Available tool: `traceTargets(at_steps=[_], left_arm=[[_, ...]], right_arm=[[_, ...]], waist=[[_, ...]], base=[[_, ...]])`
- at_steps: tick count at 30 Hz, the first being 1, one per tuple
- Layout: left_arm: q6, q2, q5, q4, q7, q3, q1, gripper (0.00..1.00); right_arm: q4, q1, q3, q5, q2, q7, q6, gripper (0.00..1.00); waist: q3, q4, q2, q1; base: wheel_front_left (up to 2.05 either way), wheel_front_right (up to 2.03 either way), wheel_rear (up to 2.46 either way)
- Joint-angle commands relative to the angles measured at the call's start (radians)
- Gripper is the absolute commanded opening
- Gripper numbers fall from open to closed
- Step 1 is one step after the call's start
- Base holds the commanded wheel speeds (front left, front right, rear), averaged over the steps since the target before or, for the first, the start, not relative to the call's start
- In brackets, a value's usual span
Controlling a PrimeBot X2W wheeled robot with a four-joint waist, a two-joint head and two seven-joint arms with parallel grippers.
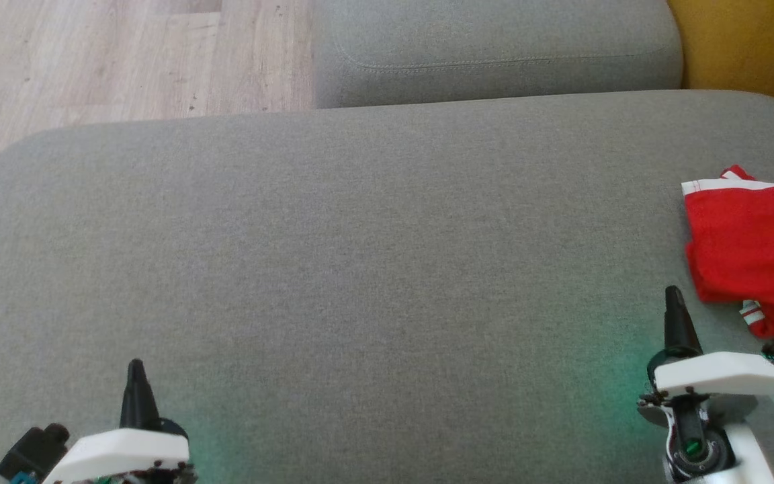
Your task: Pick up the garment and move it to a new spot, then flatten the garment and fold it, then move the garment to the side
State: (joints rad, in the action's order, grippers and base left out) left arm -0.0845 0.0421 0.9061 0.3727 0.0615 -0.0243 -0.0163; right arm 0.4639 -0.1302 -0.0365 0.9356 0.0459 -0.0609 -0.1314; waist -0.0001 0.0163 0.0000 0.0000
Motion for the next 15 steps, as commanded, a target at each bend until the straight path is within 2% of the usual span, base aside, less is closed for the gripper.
traceTargets(at_steps=[1, 15], left_arm=[[-0.008, 0.005, 0.040, -0.041, -0.010, -0.025, -0.052, 0.00], [-0.017, 0.006, 0.194, -0.061, -0.049, -0.040, -0.061, 0.00]], right_arm=[[-0.047, -0.021, 0.005, 0.041, 0.004, 0.012, 0.000, 0.00], [-0.087, -0.011, -0.014, 0.189, 0.004, 0.050, 0.000, 0.00]], waist=[[0.000, -0.001, 0.0000, 0.0000], [0.001, -0.004, 0.0000, 0.0000]], base=[[0.00, 0.00, 0.00], [0.00, 0.00, 0.00]])
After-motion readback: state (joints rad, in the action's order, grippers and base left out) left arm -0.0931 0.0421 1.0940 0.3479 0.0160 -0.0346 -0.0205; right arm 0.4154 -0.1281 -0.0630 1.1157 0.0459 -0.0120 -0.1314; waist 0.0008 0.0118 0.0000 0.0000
